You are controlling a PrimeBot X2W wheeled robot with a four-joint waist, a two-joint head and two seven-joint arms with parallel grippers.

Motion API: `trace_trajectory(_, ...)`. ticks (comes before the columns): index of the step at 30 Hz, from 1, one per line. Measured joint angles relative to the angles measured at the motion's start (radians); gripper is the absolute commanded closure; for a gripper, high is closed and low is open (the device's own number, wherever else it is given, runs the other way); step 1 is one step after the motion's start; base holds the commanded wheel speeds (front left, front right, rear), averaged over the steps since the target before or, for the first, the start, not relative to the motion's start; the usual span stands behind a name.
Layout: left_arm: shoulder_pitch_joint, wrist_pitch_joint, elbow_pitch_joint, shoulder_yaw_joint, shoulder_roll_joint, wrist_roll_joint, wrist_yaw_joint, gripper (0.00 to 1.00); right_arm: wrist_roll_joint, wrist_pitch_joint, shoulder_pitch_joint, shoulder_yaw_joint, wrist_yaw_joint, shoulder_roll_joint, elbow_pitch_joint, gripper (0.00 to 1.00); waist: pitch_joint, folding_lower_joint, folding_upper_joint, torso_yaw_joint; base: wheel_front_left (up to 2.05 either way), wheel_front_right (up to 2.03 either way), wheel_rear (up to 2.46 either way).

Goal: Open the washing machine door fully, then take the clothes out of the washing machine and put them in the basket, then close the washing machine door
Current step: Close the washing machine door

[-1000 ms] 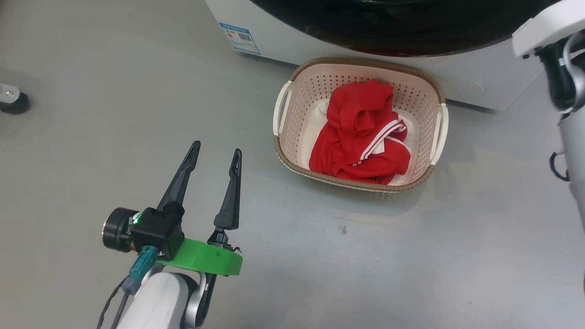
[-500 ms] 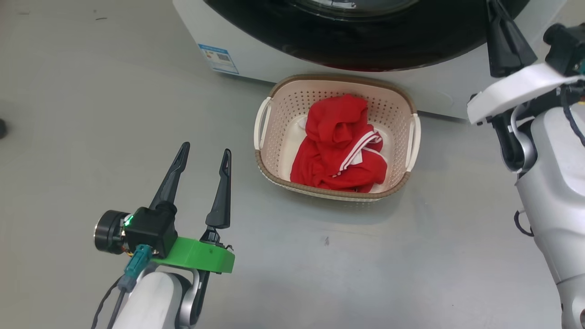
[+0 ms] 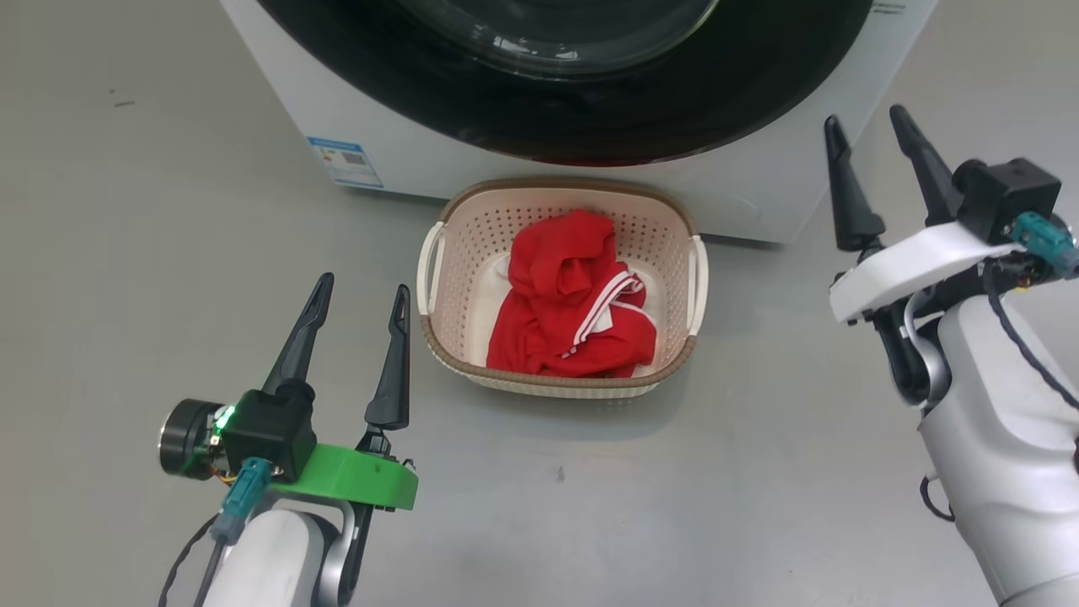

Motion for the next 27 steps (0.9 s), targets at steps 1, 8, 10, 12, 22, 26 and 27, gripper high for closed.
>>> trace_trajectory(1, 0.002, 0.0, 0.002, 0.002, 0.001, 0.0, 0.0, 0.0, 0.0, 0.0, 0.011, -0.001, 0.0, 0.002, -0.003, 0.0, -0.006, 0.0, 0.0, -0.006, 0.0, 0.0, 0.0)
trace_trajectory(8, 0.024, 0.0, 0.017, 0.015, 0.011, 0.0, 0.002, 0.0, 0.0, -0.001, 0.098, -0.012, -0.019, 0.023, -0.036, 0.0, -0.047, 0.0, 0.0, -0.056, 0.0, 0.0, 0.0)
trace_trajectory(10, 0.03, 0.0, 0.024, 0.015, 0.013, 0.0, 0.002, 0.0, -0.001, -0.006, 0.125, -0.016, -0.026, 0.027, -0.045, 0.0, -0.06, 0.0, 0.0, -0.07, 0.0, 0.0, 0.0)
trace_trajectory(12, 0.038, 0.0, 0.026, 0.016, 0.018, 0.0, 0.002, 0.0, -0.001, -0.008, 0.154, -0.028, -0.036, 0.031, -0.067, 0.0, -0.073, 0.0, 0.0, -0.083, 0.0, 0.0, 0.0)
trace_trajectory(22, 0.103, 0.0, 0.054, 0.037, 0.033, -0.001, 0.002, 0.0, -0.008, -0.008, 0.306, -0.053, -0.062, 0.062, -0.158, 0.0, -0.147, 0.0, 0.0, -0.153, 0.0, 0.0, 0.0)
trace_trajectory(26, 0.129, 0.0, 0.06, 0.043, 0.033, -0.009, 0.002, 0.0, -0.015, -0.008, 0.369, -0.049, -0.07, 0.068, -0.18, 0.0, -0.177, 0.0, 0.0, -0.175, 0.0, 0.0, 0.0)
trace_trajectory(27, 0.136, 0.0, 0.062, 0.045, 0.034, -0.009, 0.003, 0.0, -0.016, -0.008, 0.383, -0.048, -0.07, 0.07, -0.187, 0.0, -0.184, 0.0, 0.0, -0.18, 0.0, 0.0, 0.0)
